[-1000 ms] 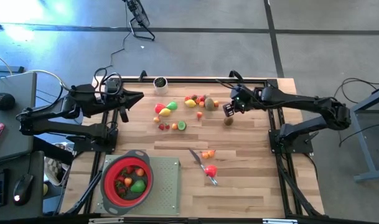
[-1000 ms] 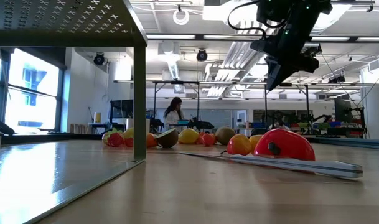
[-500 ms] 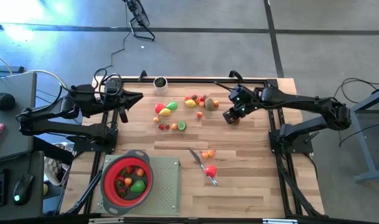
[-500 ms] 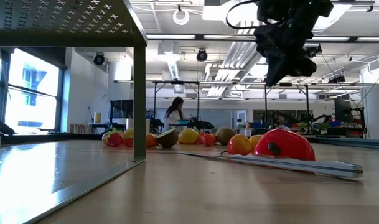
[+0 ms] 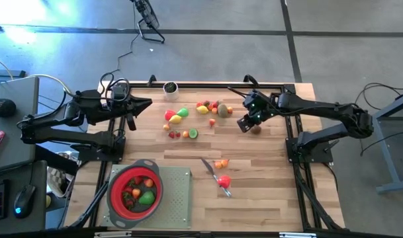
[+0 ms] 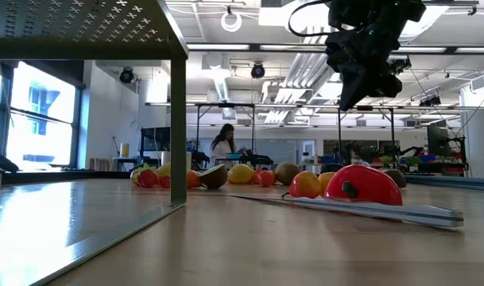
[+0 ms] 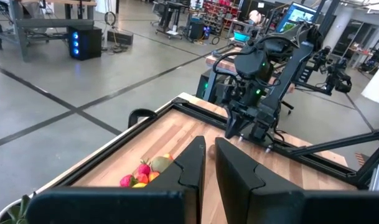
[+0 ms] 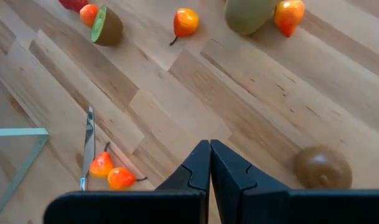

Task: Pick & Place Fruit
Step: Put the half kiwi into the red strainer bowl on the shelf

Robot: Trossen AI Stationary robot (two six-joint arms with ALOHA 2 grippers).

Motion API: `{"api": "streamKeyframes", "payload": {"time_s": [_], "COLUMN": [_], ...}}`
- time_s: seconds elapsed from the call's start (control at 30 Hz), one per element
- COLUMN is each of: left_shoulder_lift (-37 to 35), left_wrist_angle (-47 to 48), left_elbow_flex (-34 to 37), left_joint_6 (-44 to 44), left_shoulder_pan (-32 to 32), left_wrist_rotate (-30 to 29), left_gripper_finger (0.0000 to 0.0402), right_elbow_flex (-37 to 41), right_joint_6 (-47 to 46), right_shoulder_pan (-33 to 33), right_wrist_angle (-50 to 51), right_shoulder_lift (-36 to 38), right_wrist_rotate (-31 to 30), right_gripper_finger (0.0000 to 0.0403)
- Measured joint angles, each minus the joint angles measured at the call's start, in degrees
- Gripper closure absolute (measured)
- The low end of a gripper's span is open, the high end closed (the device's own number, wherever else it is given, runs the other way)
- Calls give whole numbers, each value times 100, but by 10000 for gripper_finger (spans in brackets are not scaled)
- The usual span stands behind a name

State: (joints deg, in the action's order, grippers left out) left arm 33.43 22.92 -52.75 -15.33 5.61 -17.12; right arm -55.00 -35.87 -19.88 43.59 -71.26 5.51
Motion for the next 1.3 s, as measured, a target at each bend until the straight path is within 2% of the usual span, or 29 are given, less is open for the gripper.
{"api": "streamKeyframes", "payload": {"time_s": [0.27,0.5,0.63,0.8,0.93,1.13,1.3], "left_shoulder_lift": [0,0,0,0,0,0,2], "left_wrist_angle": [0,0,0,0,0,45,133], "left_elbow_flex": [2,2,4,4,4,4,4], "left_joint_6": [0,0,0,0,0,0,0], "left_shoulder_pan": [0,0,0,0,0,1,0], "left_wrist_rotate": [0,0,0,0,0,0,0], "left_gripper_finger": [369,369,369,369,369,369,369], "right_elbow_flex": [0,0,0,0,0,0,0], "right_joint_6": [-21,-197,-332,-385,-707,-995,-1065], "right_shoulder_pan": [0,2,0,1,1,2,2], "right_wrist_angle": [0,0,40,420,640,684,682], "right_shoulder_lift": [2,2,2,2,2,2,2], "right_wrist_rotate": [-293,-303,-305,-727,-1155,-1462,-1910], "right_gripper_finger": [400,399,383,312,230,115,57]}}
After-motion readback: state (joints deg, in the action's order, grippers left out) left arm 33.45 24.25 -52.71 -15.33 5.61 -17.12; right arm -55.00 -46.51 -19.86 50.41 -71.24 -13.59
